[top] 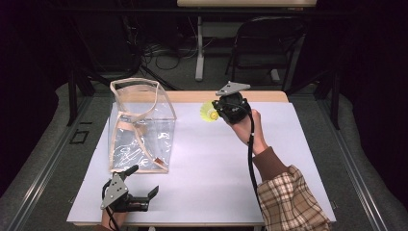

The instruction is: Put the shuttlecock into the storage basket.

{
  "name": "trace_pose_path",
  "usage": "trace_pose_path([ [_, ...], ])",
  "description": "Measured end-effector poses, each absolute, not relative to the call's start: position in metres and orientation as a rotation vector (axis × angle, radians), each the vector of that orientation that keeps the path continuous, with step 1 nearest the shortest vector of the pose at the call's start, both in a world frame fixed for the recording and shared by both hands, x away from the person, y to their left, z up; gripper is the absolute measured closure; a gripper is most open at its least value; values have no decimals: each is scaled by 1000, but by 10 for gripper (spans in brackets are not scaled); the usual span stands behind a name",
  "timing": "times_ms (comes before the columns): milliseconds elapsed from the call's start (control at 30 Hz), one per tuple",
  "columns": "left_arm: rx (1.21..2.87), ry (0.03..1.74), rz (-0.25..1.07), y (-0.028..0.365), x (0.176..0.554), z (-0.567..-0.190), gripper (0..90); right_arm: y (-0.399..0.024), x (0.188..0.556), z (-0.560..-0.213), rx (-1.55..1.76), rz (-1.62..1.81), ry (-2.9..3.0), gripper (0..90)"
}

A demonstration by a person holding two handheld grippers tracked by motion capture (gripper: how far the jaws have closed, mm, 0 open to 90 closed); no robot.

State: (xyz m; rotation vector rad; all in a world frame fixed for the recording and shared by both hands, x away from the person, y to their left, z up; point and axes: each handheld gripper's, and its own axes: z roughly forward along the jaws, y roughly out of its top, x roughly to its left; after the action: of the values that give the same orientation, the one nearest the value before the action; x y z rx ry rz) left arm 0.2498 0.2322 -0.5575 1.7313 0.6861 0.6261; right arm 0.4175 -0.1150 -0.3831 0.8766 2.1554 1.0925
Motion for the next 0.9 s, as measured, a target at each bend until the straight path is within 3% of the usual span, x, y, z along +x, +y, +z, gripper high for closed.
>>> trace_pose_path([
  [900,1728,685,621,233,250,-557,2,-86,431,-367,838,1136,2166,893],
])
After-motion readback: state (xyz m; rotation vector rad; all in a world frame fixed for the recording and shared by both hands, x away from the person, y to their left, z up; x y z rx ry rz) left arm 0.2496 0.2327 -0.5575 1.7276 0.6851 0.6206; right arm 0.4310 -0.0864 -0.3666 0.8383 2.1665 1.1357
